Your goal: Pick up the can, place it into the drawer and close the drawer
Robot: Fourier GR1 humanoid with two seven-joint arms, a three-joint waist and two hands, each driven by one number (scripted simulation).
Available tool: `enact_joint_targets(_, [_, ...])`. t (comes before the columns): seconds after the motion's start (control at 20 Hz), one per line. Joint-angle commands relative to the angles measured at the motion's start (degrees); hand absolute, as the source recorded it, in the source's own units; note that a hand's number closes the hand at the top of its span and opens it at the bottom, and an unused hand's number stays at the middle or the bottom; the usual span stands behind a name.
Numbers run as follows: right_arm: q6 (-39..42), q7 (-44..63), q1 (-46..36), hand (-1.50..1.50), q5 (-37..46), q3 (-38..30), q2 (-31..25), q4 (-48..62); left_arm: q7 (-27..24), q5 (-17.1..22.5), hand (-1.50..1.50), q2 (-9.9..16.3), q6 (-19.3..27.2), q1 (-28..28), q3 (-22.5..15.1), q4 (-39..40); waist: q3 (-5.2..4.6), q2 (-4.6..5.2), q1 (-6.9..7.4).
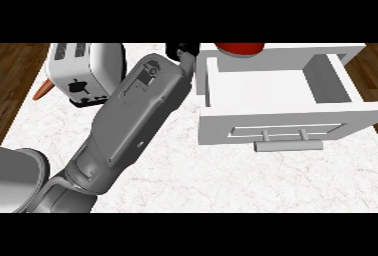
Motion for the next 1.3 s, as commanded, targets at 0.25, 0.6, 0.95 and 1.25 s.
enact_joint_targets(0.25, [1.23,-1.68,1.4,-1.5,0.78,0.88,0.47,-0.98,-4.73,8.97,1.5,0.0,1.38,-7.59,-3.96,10.89,0.03,0.14,-0.99])
enact_joint_targets(0.6, [-0.94,0.92,-4.52,-1.5,-0.35,-1.16,-3.81,2.95,-7.36,16.04,1.5,0.0,3.02,-11.31,-10.09,16.93,0.06,0.47,-1.74])
enact_joint_targets(0.95, [-2.3,3.33,-5.26,-1.5,1.19,2.54,-1.38,-0.78,-8.68,22.26,1.5,0.0,6.44,-11.22,-16.52,19.04,0.07,0.77,-3.16])
enact_joint_targets(1.25, [-0.63,2.62,-3.72,-1.5,0.08,1.21,-1.21,-0.09,-9.17,24.55,-1.5,0.0,8.77,-11.58,-20.23,20.82,0.1,0.68,-3.24])
